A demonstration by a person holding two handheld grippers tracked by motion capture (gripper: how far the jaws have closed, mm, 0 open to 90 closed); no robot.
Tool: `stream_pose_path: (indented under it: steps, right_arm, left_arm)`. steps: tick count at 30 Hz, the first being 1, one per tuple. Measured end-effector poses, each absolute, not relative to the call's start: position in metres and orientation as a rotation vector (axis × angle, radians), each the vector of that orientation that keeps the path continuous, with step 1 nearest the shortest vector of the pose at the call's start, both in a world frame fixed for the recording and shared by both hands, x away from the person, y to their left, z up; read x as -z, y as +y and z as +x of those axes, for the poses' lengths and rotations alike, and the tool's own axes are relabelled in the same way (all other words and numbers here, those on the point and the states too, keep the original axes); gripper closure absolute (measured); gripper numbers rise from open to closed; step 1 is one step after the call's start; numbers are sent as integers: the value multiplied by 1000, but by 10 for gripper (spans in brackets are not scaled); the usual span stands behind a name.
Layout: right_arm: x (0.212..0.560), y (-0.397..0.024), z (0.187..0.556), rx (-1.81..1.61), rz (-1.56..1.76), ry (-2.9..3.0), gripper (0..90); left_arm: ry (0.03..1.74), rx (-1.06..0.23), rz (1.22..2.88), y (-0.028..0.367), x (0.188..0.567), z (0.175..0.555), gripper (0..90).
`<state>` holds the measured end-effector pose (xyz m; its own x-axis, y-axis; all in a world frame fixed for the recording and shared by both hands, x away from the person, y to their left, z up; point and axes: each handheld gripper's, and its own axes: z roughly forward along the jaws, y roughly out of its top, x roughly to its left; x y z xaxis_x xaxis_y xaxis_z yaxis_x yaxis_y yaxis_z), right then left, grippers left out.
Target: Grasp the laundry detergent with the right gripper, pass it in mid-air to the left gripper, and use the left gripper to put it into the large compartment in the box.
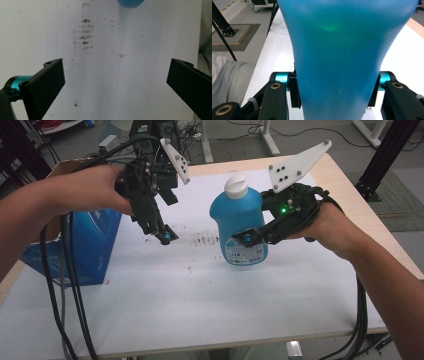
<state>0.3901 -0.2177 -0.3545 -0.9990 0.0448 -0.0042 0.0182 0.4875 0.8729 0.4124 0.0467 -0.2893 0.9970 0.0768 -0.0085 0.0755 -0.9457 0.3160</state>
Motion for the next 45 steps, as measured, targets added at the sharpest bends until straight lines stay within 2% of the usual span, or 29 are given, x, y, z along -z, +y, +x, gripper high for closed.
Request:
stream_pose_path:
  steps: [45]
  right_arm:
    - [363,-164,392,-1646,45,2689,465]
  left_arm:
    - [-14,30,2809,7,262,400,17]
